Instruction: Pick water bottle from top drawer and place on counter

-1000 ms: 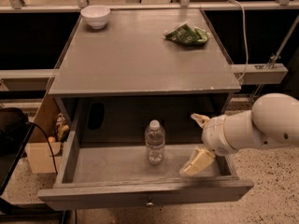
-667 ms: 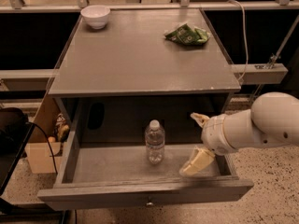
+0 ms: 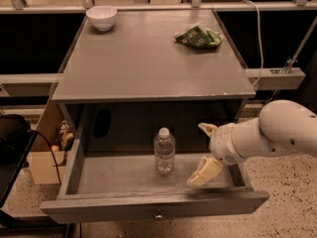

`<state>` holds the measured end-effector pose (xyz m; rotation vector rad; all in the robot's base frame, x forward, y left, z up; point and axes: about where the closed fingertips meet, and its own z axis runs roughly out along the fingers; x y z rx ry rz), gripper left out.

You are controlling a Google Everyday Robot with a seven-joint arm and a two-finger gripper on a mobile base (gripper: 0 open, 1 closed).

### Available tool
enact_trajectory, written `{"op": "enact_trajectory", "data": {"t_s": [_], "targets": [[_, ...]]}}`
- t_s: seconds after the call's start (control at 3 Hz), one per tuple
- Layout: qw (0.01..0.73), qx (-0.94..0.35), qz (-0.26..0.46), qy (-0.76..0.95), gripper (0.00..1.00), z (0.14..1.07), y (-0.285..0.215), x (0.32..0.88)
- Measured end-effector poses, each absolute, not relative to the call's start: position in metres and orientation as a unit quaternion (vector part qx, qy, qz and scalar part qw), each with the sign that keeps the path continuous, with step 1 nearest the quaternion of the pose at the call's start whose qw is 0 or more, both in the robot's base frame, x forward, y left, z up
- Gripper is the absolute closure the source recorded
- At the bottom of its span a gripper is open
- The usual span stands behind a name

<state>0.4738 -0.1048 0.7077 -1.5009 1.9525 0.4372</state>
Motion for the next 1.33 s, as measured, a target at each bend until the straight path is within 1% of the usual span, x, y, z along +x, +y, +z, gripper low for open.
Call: {"op": "enact_trajectory", "data": {"t_s": [0.67, 1.0, 1.33], "targets": [[0.320, -0.572, 0.183, 0.733, 0.00, 0.698, -0.089, 0.487], [0.327, -0.579, 0.191, 0.722, 0.03, 0.698, -0.073, 0.495], [0.331, -0.584, 0.196, 0.715, 0.10, 0.699, -0.063, 0.499]]}}
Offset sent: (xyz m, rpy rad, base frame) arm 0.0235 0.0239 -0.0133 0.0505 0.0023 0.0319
